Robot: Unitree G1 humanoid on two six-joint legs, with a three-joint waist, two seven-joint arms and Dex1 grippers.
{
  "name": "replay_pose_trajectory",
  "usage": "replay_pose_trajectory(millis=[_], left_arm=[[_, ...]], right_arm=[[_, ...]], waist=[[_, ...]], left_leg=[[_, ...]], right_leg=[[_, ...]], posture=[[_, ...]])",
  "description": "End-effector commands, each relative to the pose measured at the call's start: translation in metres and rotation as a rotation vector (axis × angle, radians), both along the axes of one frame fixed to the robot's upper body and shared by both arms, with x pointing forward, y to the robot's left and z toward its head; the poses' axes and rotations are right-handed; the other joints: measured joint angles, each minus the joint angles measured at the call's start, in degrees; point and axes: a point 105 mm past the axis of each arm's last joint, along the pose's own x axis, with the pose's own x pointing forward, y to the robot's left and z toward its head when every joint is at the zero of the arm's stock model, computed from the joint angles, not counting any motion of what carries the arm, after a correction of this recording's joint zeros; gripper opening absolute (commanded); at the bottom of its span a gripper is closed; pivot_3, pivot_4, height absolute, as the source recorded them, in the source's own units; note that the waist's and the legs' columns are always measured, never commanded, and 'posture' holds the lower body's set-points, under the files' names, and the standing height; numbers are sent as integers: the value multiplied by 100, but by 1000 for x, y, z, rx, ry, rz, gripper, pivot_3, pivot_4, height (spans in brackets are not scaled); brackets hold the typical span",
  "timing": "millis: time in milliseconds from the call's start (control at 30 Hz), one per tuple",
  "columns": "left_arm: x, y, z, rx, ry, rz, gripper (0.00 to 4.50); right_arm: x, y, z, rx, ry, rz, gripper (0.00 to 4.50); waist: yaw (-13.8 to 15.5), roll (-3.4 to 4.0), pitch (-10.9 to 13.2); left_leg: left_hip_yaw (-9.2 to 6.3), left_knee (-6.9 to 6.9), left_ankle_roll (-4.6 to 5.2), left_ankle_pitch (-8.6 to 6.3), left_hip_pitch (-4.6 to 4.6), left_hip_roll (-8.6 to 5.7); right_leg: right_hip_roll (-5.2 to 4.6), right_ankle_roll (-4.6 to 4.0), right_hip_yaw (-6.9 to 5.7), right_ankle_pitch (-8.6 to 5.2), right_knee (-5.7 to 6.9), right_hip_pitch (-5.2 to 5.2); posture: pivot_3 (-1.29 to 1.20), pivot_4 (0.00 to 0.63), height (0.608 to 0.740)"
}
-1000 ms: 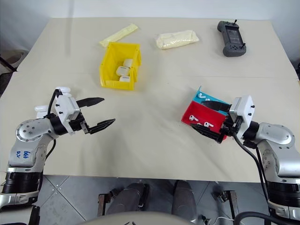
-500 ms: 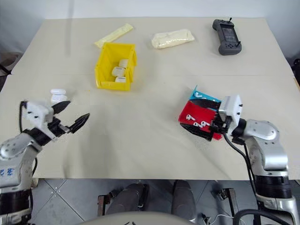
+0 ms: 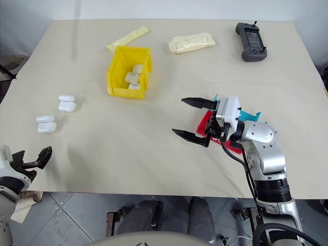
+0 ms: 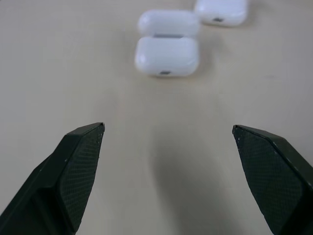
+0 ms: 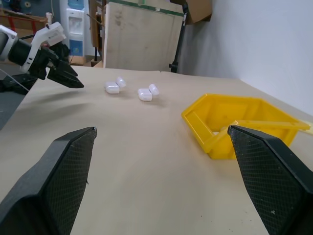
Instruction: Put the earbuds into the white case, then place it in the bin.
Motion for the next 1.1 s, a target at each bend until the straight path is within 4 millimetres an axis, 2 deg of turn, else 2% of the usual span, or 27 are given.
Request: replay_pose_trajectory(millis=[33, 100, 267, 400, 567, 667, 800, 967, 1100], left_arm=[[8, 8, 22, 21, 25, -63, 4457], [19, 11, 34, 37, 129, -133, 4457], [35, 26, 59, 52, 304, -133, 4457], [43, 30, 64, -10, 454, -112, 4457], [62, 31, 52, -46, 524, -134, 4457], [74, 41, 50, -28, 518, -83, 4457], [82, 34, 46, -47, 539, -102, 4457], [82, 31, 35, -119, 559, -95, 4457], [74, 31, 30, -104, 616, -81, 4457]], right_arm=[[-3, -3, 6, -14, -18, 8, 4500], [-5, -5, 0, -38, 4, 11, 4500], [-4, -7, -2, -47, 12, 7, 4500], [-5, -6, -4, -41, 16, 0, 4500], [-7, -5, -7, -29, 23, -9, 4500], [-7, -2, -10, -33, 24, -7, 4500], [-4, -1, -6, -25, 11, -10, 4500], [-2, -6, -7, -27, 5, -38, 4500], [-2, -7, -7, -26, 5, -42, 4500]], waist=[[-10, 0, 0], [10, -16, 1], [-43, -16, 1], [-159, -16, 1], [-194, -16, 1], [-181, -17, 1], [-171, -18, 1], [-186, -18, 1], [-186, -18, 1]], left_leg=[[0, -1, -2, -1, 0, 1], [3, -3, -4, -1, -6, 3], [9, -13, -12, 0, -9, 3], [13, -25, -14, -1, -9, 10], [20, -26, -14, -1, -10, 10], [21, -24, -16, -1, -11, 12], [20, -17, -16, -1, -16, 8], [21, -16, -16, -1, -15, 8], [23, -15, -16, -1, -14, 8]], right_leg=[[1, -3, 0, -1, 3, -3], [2, -10, 3, -3, 12, -16], [4, -24, 15, -10, 48, -39], [10, -25, 16, -10, 59, -46], [12, -25, 19, -10, 63, -54], [14, -25, 19, -10, 69, -57], [13, -25, 19, -10, 72, -57], [13, -25, 20, -10, 76, -59], [13, -25, 24, -10, 81, -62]], posture=[[0, 150, 740], [0, 150, 740], [0, 150, 740], [0, 150, 740], [0, 150, 740], [0, 150, 740], [0, 150, 740], [0, 150, 740], [0, 150, 740]])
